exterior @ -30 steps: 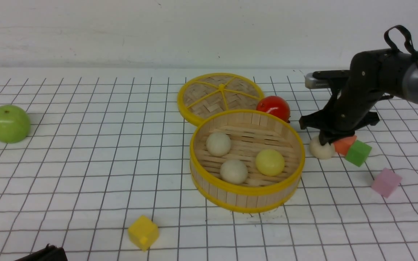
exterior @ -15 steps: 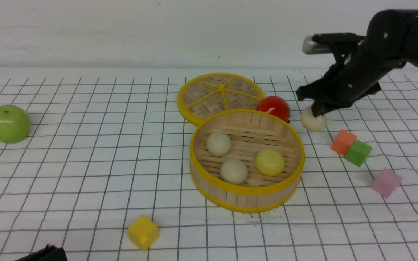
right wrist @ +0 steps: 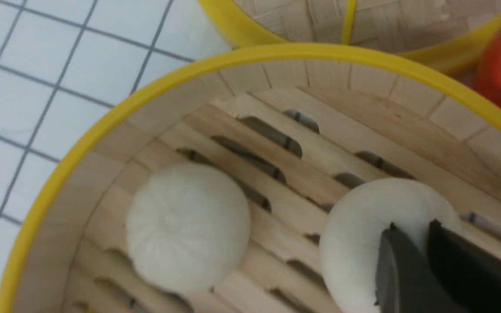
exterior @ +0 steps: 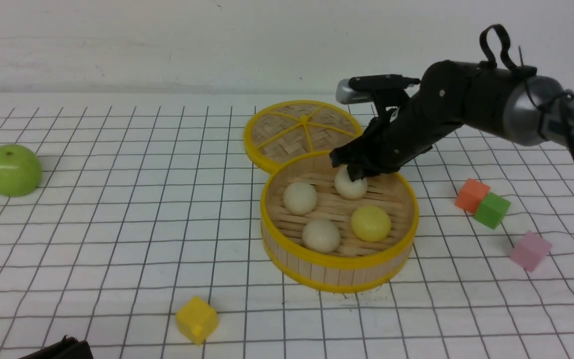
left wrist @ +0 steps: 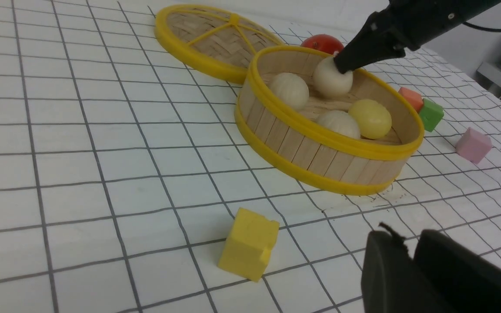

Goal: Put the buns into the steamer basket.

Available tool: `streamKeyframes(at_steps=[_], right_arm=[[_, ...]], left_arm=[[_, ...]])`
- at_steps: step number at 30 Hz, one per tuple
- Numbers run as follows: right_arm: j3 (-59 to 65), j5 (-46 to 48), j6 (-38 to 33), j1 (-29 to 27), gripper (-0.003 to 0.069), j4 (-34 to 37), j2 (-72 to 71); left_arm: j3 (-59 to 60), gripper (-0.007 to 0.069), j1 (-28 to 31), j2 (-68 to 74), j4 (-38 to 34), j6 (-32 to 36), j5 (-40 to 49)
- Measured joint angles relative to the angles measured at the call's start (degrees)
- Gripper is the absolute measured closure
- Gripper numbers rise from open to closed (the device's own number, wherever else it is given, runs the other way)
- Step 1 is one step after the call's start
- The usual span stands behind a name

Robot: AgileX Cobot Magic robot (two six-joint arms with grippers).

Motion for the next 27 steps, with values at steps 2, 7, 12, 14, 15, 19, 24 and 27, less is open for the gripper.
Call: streamKeyframes(at_steps=[2,7,12,14,15,19,24,27], right_arm=[[0.0,-0.4,0.0,0.0,0.047,0.1,0.4],[0.0,0.2,0.1,0.0,0.0274,0.1,-0.5],[0.1,10.4,0.5,0.0,0.025,-1.3,-8.6],[0.7,15.0,1.6,0.0,0.0297,-3.5,-13.5],[1.6,17.4,2.7,0.0,0.0339,-4.7,-15.9],[8.4,23.2,7.1,0.0,0.0544,-8.2,-27.6],[22.0,22.4,12.9,0.0,0.0678,-10.6,-43.1],[28.2,20.6,14.1,0.0,0.0677,-11.2,-49.7]], left_arm=[[0.0,0.0532,0.0,0.0,0.0,0.0,0.0],[0.0,0.0525,0.0,0.0,0.0,0.0,0.0],[0.0,0.0515,0.0,0.0,0.0,0.0,0.0],[0.0,0.0515,0.0,0.0,0.0,0.0,0.0],[0.0,0.0515,0.0,0.0,0.0,0.0,0.0],[0.0,0.0512,0.0,0.0,0.0,0.0,0.0],[0.0,0.0506,0.0,0.0,0.0,0.0,0.0],[0.0,0.0501,0.0,0.0,0.0,0.0,0.0]])
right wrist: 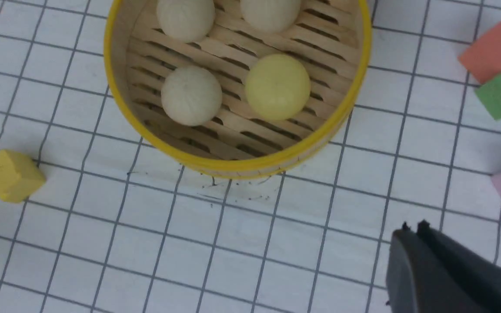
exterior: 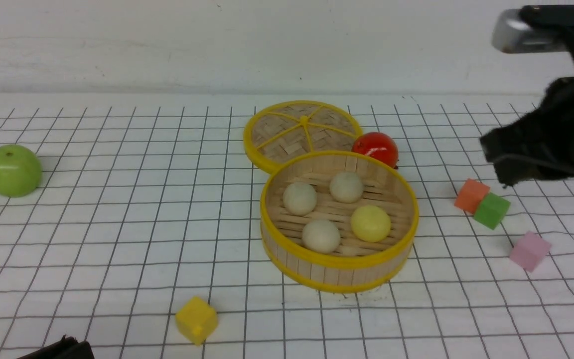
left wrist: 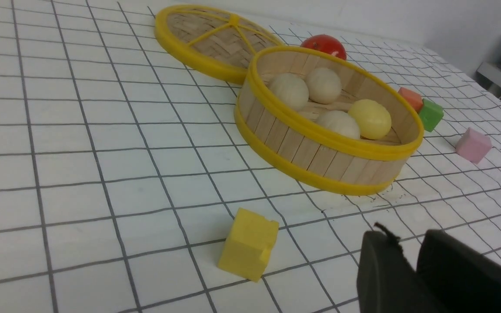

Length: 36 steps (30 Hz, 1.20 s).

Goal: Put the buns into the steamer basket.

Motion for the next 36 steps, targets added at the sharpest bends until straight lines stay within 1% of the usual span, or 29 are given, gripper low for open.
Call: streamKeyframes(at_steps=[6,8,15,19,20,21,23,24,25,26,27,28,29,30,31,32,34,36], right_arm=[[7.8,1.1,0.2,0.0,0.0675,0.5,-8.4],[9.7,3.7,0.2,0.0,0.0672,1.0,-10.8],[10.2,11.9,0.2,0.0,0.0668,1.2,-12.4],[10.4,12.3,0.2,0.0,0.0666,-0.2,-12.5],[11.5,9.8,-0.2,-0.1,0.0665,-1.1,-13.3],[11.5,9.3,-0.3,-0.1,0.0665,-1.1,-13.5],[17.4,-2.2,-4.2,-2.6,0.0665,0.7,-18.0],[18.0,-4.4,-5.2,-2.9,0.0665,0.9,-19.1],[23.4,-12.6,-7.7,-5.6,0.0664,2.6,-23.4],[28.8,-18.3,-10.0,-7.5,0.0664,4.4,-27.9],[33.7,-23.6,-11.8,-9.3,0.0664,5.8,-32.0],[35.7,-25.6,-12.1,-10.0,0.0664,6.1,-32.8],[42.9,-32.5,-14.2,-12.6,0.0662,7.8,-40.0],[44.9,-33.2,-14.3,-12.9,0.0662,8.1,-40.9],[52.6,-38.7,-15.1,-15.1,0.0662,9.0,-49.2],[54.4,-39.1,-15.1,-15.3,0.0662,9.3,-50.1],[64.2,-41.5,-15.3,-17.1,0.0662,9.7,-60.6],[68.7,-41.1,-15.4,-17.5,0.0662,9.6,-65.8]], left_arm=[[0.0,0.0497,0.0,0.0,0.0,0.0,0.0],[0.0,0.0495,0.0,0.0,0.0,0.0,0.0],[0.0,0.0494,0.0,0.0,0.0,0.0,0.0],[0.0,0.049,0.0,0.0,0.0,0.0,0.0],[0.0,0.0489,0.0,0.0,0.0,0.0,0.0],[0.0,0.0488,0.0,0.0,0.0,0.0,0.1],[0.0,0.0484,0.0,0.0,0.0,0.0,0.0],[0.0,0.0484,0.0,0.0,0.0,0.0,0.0],[0.0,0.0483,0.0,0.0,0.0,0.0,0.0],[0.0,0.0483,0.0,0.0,0.0,0.0,0.0],[0.0,0.0483,0.0,0.0,0.0,0.0,0.0],[0.0,0.0483,0.0,0.0,0.0,0.0,0.0],[0.0,0.0483,0.0,0.0,0.0,0.0,0.1],[0.0,0.0483,0.0,0.0,0.0,0.0,0.1],[0.0,0.0483,0.0,0.0,0.0,0.0,0.2],[0.0,0.0483,0.0,0.0,0.0,0.0,0.2],[0.0,0.0483,0.0,0.0,0.0,0.0,0.2],[0.0,0.0483,0.0,0.0,0.0,0.0,0.2]])
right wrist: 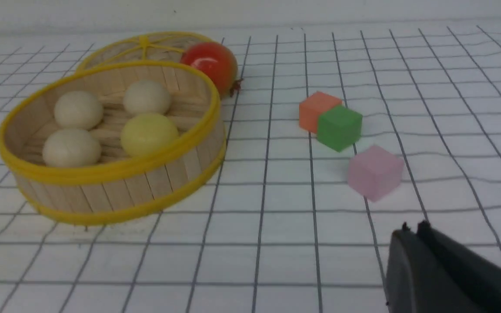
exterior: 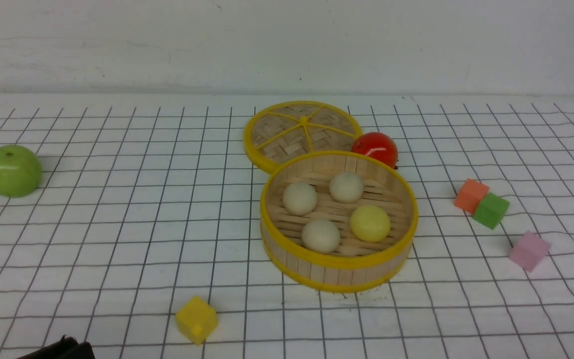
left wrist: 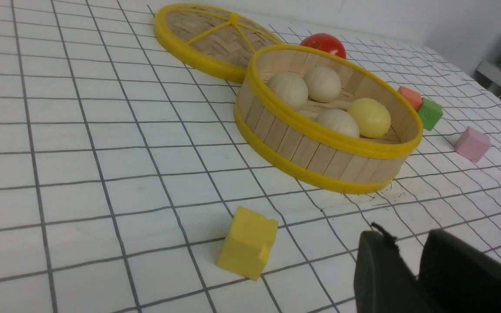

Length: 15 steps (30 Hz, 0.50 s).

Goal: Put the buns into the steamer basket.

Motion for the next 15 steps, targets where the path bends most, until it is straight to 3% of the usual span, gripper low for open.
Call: streamKeyframes(at_steps=[4,15], right_arm=[[4.0,6.6,-0.1,-0.2,0.0661,-1.3,-6.6],[3.8,7.5,-0.1,-0.2,0.0655,-1.2,-7.1]], left_arm=[[0.0,0.0482,0.0,0.0,0.0,0.0,0.0],[0.1,0.047,0.0,0.0,0.0,0.0,0.0]])
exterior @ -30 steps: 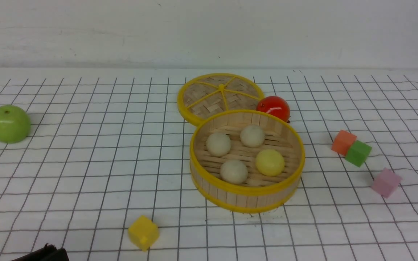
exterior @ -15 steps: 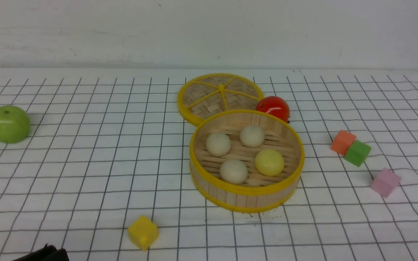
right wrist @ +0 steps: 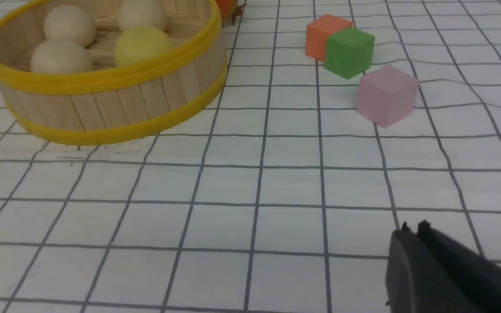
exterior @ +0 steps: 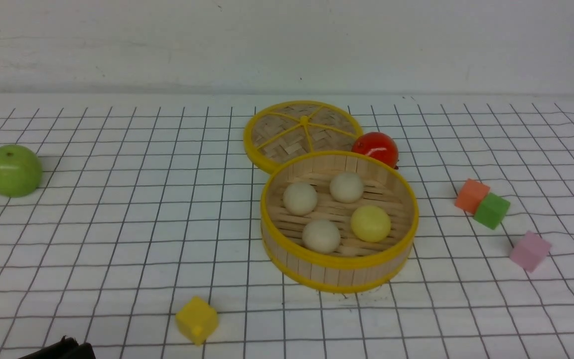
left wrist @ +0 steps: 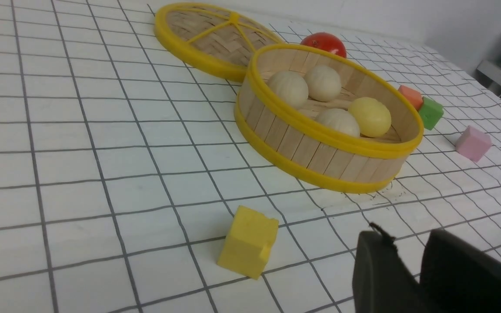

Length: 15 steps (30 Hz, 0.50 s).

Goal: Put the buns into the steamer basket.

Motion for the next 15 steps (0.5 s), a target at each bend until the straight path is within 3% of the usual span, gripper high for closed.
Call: streamKeyframes(at_steps=[15], right_arm=[[0.0,0.0,0.0,0.0,0.0645,0.0,0.0]], left_arm=[[0.0,0.0461,0.0,0.0,0.0,0.0,-0.4]])
